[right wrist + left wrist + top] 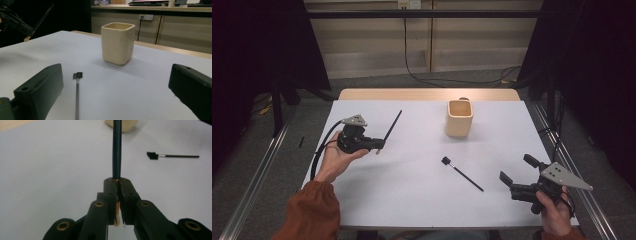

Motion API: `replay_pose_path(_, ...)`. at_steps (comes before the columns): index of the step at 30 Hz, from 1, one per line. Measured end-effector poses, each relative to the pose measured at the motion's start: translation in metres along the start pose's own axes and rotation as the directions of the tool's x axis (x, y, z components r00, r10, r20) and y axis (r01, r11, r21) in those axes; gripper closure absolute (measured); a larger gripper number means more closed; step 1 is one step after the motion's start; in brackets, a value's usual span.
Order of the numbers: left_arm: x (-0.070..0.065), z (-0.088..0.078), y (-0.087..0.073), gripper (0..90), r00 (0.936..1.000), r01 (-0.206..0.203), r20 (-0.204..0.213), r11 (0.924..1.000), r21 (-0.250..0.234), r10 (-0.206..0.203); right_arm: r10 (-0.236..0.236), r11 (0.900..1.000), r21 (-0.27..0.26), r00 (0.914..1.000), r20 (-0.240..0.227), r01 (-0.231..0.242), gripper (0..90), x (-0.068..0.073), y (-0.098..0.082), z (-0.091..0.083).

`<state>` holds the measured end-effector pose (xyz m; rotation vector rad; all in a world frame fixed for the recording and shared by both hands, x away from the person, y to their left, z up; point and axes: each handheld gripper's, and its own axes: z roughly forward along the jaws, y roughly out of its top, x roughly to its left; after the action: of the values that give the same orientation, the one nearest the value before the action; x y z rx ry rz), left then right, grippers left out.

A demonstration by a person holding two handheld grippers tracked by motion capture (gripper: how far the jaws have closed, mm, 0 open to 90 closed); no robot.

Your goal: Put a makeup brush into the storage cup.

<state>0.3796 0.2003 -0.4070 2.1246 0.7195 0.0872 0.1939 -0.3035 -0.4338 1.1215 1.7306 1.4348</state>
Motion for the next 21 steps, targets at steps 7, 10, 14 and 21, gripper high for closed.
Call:
replay_pose_path(7, -0.001, -0.008, -0.003, 84.6, 0.9995, 0.023, -0.019, 0.9957, -0.09, -0.024, 0.002, 1.0, -0.003, 1.0, -0.002, -0.002, 0.0, 0.0, 0.0, 0.0)
replay_pose_path(10, -0.002, -0.011, -0.005, 84.6, 0.9987, 0.016, -0.045, 0.9934, -0.113, -0.021, 0.001, 1.0, -0.002, 1.0, -0.002, -0.001, 0.0, -0.001, 0.0, 0.0)
replay_pose_path(14, -0.005, -0.014, -0.005, 84.7, 0.9991, 0.013, -0.038, 0.992, -0.126, -0.018, 0.001, 1.0, -0.002, 1.0, -0.001, -0.001, 0.0, 0.0, 0.0, 0.0)
replay_pose_path(21, -0.011, -0.021, -0.005, 84.7, 0.9993, 0.007, -0.035, 0.9853, -0.171, -0.013, -0.003, 1.0, -0.002, 1.0, -0.002, 0.003, 0.0, -0.001, 0.0, 0.0)
